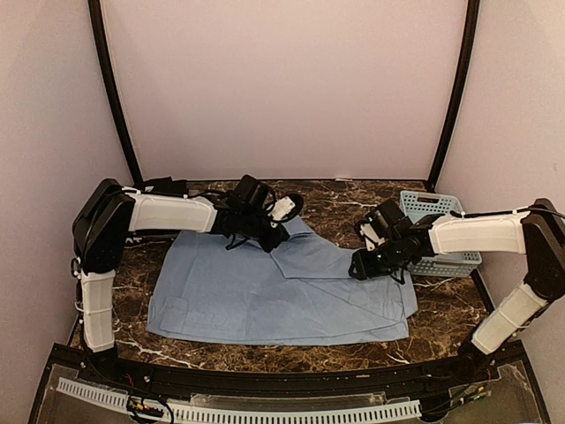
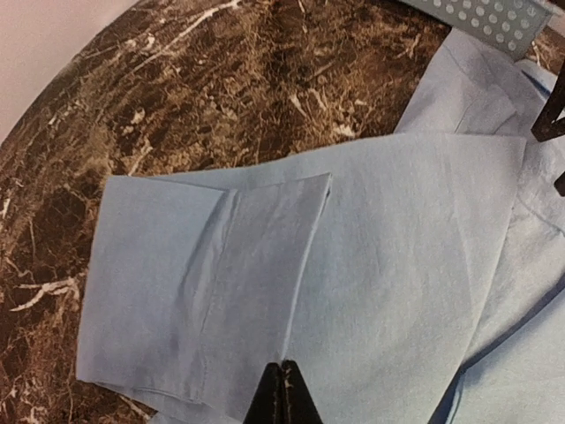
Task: Fold and stack the long sleeve shirts
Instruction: Pick up the sleeve from the 1/3-folded shirt, then pass from the left arm to the right, then smooth out the rectangle-folded shirt at the center of the board.
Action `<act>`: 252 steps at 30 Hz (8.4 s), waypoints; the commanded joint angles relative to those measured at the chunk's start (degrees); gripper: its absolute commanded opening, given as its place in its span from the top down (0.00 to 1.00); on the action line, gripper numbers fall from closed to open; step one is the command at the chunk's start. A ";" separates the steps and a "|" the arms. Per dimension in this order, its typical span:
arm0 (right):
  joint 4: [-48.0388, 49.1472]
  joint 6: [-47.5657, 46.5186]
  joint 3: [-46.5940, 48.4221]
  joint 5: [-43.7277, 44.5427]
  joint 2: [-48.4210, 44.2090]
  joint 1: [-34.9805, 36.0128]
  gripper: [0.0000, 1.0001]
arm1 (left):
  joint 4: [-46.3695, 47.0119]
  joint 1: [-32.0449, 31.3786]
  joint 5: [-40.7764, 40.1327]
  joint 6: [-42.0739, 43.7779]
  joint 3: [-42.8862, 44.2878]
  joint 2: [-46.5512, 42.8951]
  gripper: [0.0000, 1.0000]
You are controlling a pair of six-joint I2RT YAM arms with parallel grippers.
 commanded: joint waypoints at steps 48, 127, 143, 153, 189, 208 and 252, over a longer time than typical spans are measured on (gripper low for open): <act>18.18 -21.02 3.97 -33.55 -17.00 -9.35 0.10 | 4.46 -2.39 36.00 -36.76 4.56 -31.20 1.00; 5.85 1.12 -4.04 -34.01 -12.39 -11.42 1.00 | -12.70 12.04 -6.61 -44.09 -39.83 -38.06 0.25; 5.79 -0.42 -2.41 -36.16 -9.98 -11.81 1.00 | -6.89 26.60 -3.80 -44.50 -45.25 -42.18 0.37; 5.72 -0.26 -2.76 -36.43 -10.19 -11.90 1.00 | -4.49 29.40 -2.97 -42.39 -44.21 -36.28 0.46; -14.31 -4.42 3.25 -28.43 -22.80 -12.12 1.00 | -19.53 29.93 -4.58 -39.27 -38.32 -43.54 1.00; -22.09 -6.56 7.15 -26.82 -26.77 -12.28 1.00 | -20.70 29.95 -5.01 -37.98 -39.88 -38.24 1.00; -2.11 5.78 -19.13 -34.30 -23.51 -2.86 0.94 | -5.63 25.04 -2.19 -42.53 -39.86 -44.83 0.32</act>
